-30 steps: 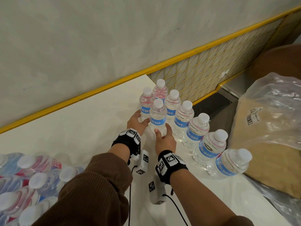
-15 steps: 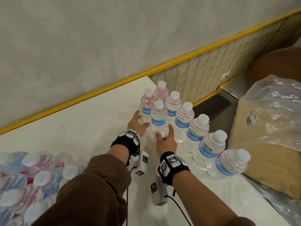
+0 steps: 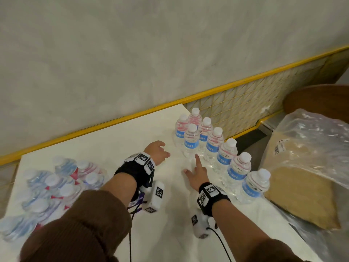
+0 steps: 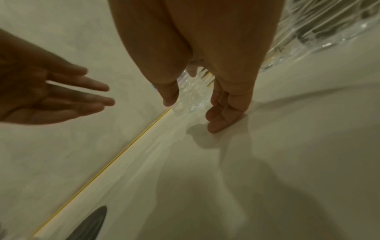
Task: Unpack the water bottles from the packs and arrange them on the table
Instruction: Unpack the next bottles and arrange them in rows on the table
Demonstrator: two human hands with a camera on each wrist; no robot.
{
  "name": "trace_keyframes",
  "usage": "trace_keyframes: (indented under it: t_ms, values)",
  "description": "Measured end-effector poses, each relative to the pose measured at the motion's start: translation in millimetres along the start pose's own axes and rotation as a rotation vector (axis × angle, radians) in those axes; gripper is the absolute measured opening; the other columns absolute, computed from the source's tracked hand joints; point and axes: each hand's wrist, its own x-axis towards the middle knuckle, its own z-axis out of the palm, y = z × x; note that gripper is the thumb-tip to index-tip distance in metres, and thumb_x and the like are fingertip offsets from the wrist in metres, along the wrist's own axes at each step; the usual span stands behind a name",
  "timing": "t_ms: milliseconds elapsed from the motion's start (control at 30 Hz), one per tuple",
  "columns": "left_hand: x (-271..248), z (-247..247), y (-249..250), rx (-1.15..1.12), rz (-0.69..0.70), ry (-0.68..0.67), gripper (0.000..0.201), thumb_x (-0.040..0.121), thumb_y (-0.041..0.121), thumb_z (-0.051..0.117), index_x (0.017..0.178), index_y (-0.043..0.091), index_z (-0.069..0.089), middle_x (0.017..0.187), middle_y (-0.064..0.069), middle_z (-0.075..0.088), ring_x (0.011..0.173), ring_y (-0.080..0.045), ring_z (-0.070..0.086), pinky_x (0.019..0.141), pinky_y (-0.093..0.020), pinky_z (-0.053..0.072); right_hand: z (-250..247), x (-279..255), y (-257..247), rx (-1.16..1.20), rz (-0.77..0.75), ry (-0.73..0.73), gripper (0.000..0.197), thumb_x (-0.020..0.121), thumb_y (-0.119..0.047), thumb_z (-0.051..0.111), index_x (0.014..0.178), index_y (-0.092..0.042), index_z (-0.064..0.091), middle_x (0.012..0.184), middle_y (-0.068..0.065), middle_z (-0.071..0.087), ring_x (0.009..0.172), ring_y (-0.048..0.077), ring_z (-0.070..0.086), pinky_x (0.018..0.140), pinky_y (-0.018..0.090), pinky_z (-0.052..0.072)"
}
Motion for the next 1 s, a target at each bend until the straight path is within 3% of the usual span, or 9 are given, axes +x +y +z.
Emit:
trace_keyframes:
  t_ms: [67, 100, 200, 333, 500, 600, 767, 900, 1000]
  values:
    - [-13, -4, -10, 0.062, -0.001, 0.024, 0.045, 0.086, 0.007, 0.062, 0.128, 0.006, 0.048, 0.129, -0.02, 0.055, 0.111, -0.038, 0.057, 0.089, -0.043, 0.05, -1, 4, -6, -0.051, 0.022, -0.012, 0.075, 0.093, -0.036, 0.052, 0.15, -0.036, 0.002, 0.141, 0.02, 0.032, 0.13, 0.033, 0.038, 0.108, 0.04, 0.031]
    - [-20, -6, -16, 0.096, -0.009, 0.027, 0.045, 0.086, 0.009, 0.063, 0.128, 0.007, 0.049, 0.13, -0.019, 0.054, 0.116, -0.036, 0.055, 0.094, -0.041, 0.047, -1, 6, -8, -0.077, 0.036, -0.02, 0.074, 0.094, -0.037, 0.05, 0.15, -0.037, 0.001, 0.141, 0.021, 0.031, 0.13, 0.034, 0.038, 0.108, 0.039, 0.031]
    - [-37, -19, -28, 0.332, -0.023, -0.007, 0.046, 0.087, 0.017, 0.065, 0.129, 0.011, 0.05, 0.132, -0.011, 0.053, 0.119, -0.027, 0.053, 0.096, -0.029, 0.041, -1, 12, -10, -0.148, 0.062, -0.05, 0.072, 0.095, -0.039, 0.047, 0.149, -0.039, -0.001, 0.144, 0.024, 0.026, 0.133, 0.036, 0.034, 0.11, 0.04, 0.028]
    - [-61, -40, -21, 0.699, 0.02, -0.059, 0.05, 0.086, 0.019, 0.065, 0.133, 0.015, 0.049, 0.139, -0.005, 0.047, 0.124, -0.023, 0.049, 0.101, -0.028, 0.041, -3, 14, -12, -0.175, 0.065, -0.045, 0.074, 0.094, -0.041, 0.048, 0.147, -0.044, -0.003, 0.144, 0.025, 0.027, 0.132, 0.039, 0.034, 0.111, 0.045, 0.032]
    - [-88, -69, 2, 0.844, 0.169, 0.001, 0.057, 0.081, 0.019, 0.069, 0.134, 0.02, 0.048, 0.138, -0.001, 0.047, 0.123, -0.022, 0.049, 0.097, -0.031, 0.042, 9, -7, -8, -0.179, 0.013, -0.085, 0.08, 0.087, -0.042, 0.059, 0.146, -0.045, 0.006, 0.14, 0.021, 0.033, 0.123, 0.038, 0.045, 0.101, 0.052, 0.043]
    - [-98, -86, -4, 1.007, 0.078, -0.05, 0.063, 0.078, 0.023, 0.073, 0.135, 0.018, 0.046, 0.14, -0.001, 0.046, 0.125, -0.023, 0.048, 0.094, -0.029, 0.042, 23, -38, -8, -0.203, -0.06, -0.189, 0.079, 0.085, -0.031, 0.066, 0.148, -0.03, 0.019, 0.136, 0.019, 0.041, 0.117, 0.029, 0.052, 0.103, 0.038, 0.043]
    - [-110, -96, -19, 1.065, 0.022, -0.032, 0.045, 0.081, 0.018, 0.07, 0.125, 0.014, 0.06, 0.129, -0.007, 0.059, 0.115, -0.024, 0.058, 0.091, -0.028, 0.047, 56, -86, -17, -0.216, -0.183, -0.302, 0.075, 0.08, -0.021, 0.073, 0.143, -0.019, 0.032, 0.131, 0.016, 0.044, 0.099, 0.018, 0.05, 0.083, 0.025, 0.042]
    - [-119, -90, -9, 1.095, 0.095, -0.105, 0.041, 0.085, 0.01, 0.064, 0.126, 0.012, 0.061, 0.13, -0.005, 0.06, 0.116, -0.022, 0.058, 0.08, -0.023, 0.042, 75, -112, -29, -0.211, -0.255, -0.322, 0.086, 0.077, -0.025, 0.076, 0.146, -0.019, 0.026, 0.143, 0.011, 0.036, 0.127, 0.024, 0.044, 0.103, 0.033, 0.041]
    - [-128, -81, -2, 1.092, 0.183, -0.206, 0.043, 0.083, 0.008, 0.065, 0.125, 0.013, 0.062, 0.123, -0.003, 0.062, 0.109, -0.018, 0.059, 0.07, -0.013, 0.041, 79, -127, -44, -0.162, -0.284, -0.264, 0.094, 0.073, -0.029, 0.078, 0.148, -0.021, 0.022, 0.146, 0.007, 0.032, 0.132, 0.024, 0.039, 0.107, 0.035, 0.036]
